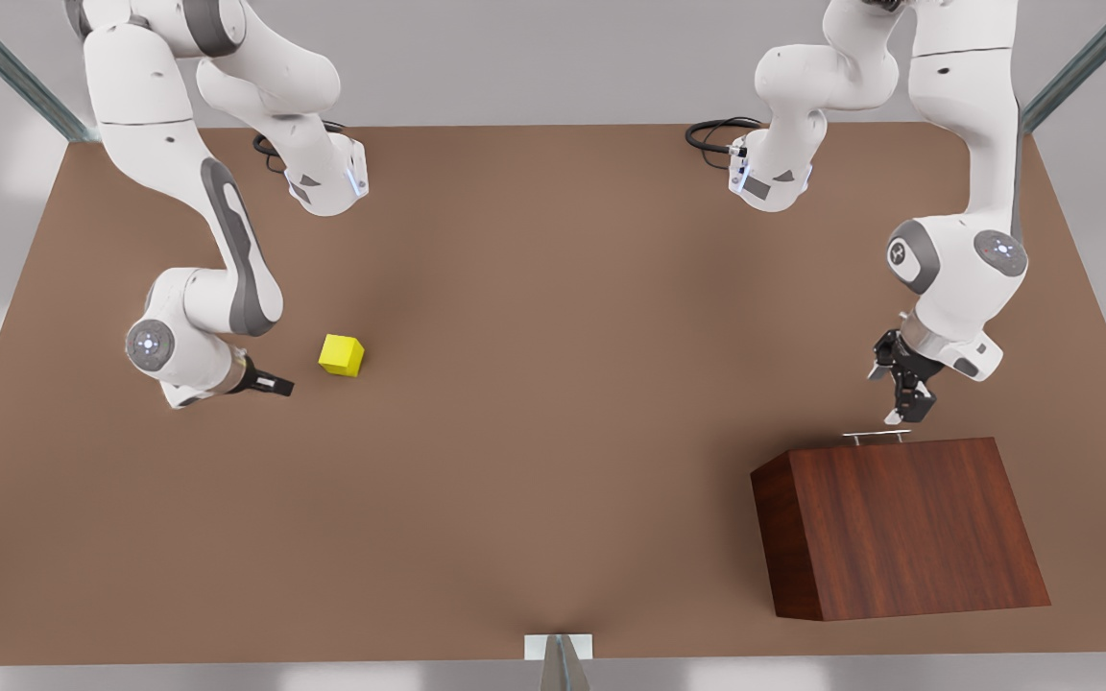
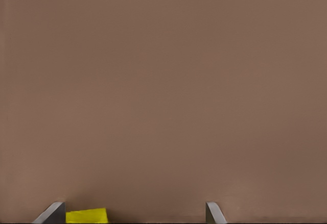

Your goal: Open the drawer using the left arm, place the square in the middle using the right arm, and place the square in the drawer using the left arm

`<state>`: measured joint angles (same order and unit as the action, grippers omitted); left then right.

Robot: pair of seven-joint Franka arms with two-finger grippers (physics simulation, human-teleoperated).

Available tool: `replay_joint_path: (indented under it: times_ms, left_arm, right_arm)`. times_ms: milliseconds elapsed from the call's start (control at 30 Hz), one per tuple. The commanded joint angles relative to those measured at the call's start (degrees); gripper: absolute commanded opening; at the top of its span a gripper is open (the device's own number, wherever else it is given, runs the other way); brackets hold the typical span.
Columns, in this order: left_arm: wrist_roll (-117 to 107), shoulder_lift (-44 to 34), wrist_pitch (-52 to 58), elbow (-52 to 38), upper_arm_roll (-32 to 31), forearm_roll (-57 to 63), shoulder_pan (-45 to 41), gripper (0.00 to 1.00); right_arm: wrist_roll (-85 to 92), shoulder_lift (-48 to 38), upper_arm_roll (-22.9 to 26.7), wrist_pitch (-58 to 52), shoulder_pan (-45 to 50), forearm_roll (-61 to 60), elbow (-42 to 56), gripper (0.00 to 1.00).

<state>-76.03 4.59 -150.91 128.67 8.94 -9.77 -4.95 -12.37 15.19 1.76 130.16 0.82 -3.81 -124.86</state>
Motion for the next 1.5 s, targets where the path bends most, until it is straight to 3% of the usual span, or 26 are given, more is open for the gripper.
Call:
replay_joint_path:
  times_ms: [0, 367, 833, 867, 933, 1067, 1400, 1467]
  left_arm:
    - [0.00, 0.15, -0.44, 0.01, 0.02, -0.69, 0.29, 1.00]
    - [0.00, 3.85, -6.15, 1.06, 0.11, -4.47, 0.29, 1.00]
    - [0.00, 7.10, -7.21, 0.88, -0.07, -5.43, 1.17, 1.00]
    - [-0.09, 7.27, -7.03, 0.89, -0.07, -5.43, 1.17, 1.00]
    - [-0.09, 7.27, -6.06, 0.97, -0.24, -5.43, 1.17, 1.00]
    - [0.00, 6.57, -2.73, 1.15, -0.33, -5.61, 1.17, 1.00]
    - [0.00, 2.79, -0.44, 4.49, -0.24, -5.79, 1.17, 1.00]
    - [0.00, 2.09, -0.35, 5.37, -0.24, -5.79, 1.17, 1.00]
  right_arm:
    - [-0.28, -0.25, 0.00, 0.62, 0.33, -0.76, -0.99, 1.00]
    - [-0.63, -1.48, -1.23, 5.90, 7.53, -7.62, -8.47, 1.00]
    - [0.16, 2.56, -1.23, 10.11, 7.97, -7.97, -12.60, 1.00]
    - [0.07, 2.56, -1.32, 10.03, 7.97, -7.97, -12.60, 0.90]
    - [0.07, 2.56, -1.58, 9.94, 7.97, -7.97, -12.16, 0.79]
    - [0.07, 2.56, -1.58, 9.41, 7.89, -8.06, -11.46, 0.69]
    - [-0.19, 2.03, -1.76, 5.99, 7.97, -8.14, -8.30, 0.65]
    - [-0.02, 1.24, -4.04, 4.93, 8.06, -8.06, -6.54, 0.65]
